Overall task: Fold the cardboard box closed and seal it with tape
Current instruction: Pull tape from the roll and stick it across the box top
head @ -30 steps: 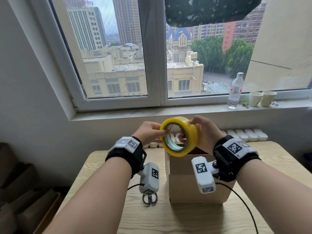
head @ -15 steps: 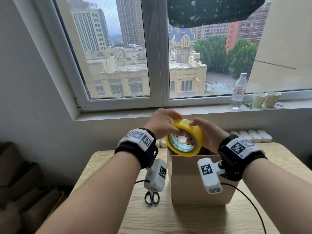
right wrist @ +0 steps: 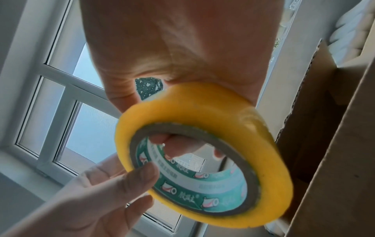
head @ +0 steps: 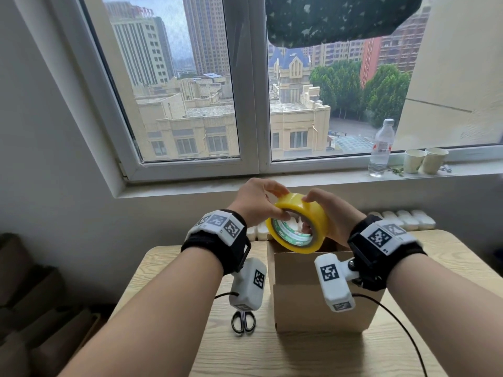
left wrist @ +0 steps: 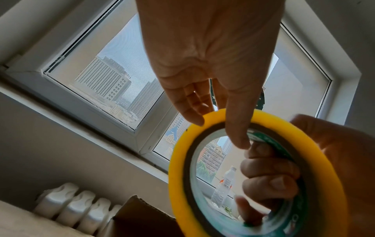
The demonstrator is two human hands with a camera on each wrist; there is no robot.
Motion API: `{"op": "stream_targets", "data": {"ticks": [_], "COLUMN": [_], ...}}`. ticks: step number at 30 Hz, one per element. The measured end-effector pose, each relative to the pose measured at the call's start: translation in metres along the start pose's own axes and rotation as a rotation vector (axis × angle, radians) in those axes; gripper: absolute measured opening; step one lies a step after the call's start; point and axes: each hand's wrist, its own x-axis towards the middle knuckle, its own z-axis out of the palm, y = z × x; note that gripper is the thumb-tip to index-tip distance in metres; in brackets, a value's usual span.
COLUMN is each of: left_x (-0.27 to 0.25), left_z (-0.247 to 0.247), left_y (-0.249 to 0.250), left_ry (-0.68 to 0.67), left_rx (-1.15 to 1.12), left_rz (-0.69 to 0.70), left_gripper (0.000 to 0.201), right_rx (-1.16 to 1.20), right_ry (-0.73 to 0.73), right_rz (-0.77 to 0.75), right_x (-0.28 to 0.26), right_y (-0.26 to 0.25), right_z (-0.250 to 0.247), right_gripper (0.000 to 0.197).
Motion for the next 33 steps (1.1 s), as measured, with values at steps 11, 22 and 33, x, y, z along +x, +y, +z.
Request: {"op": "stream_targets", "data": {"ticks": [11,22,33], "left_x": [-0.001,-0.006,-0.004], "left_z": [-0.006,-0.008,-0.009], "left_y": [0.002,0.007,0.003], "left_ry": [0.001,-0.011,0.033], "left_rx": [0.039,0.144,0.179], "left_rz": [-0.007,-0.015,0.004], "left_gripper": [0.047,0.049,0.051], "right_rx": [0.03,-0.013,-0.027], "right_ry": [0.06,0.009,-0.049], "right_rz": [-0.007,-0.066,-0.071], "right_x": [0.004,0.003,0.003], "right_y": [0.001,0.002,0.004], "right_z": [0.003,0.007,0.004], "right_gripper": [0.038,0.012,0.042]}}
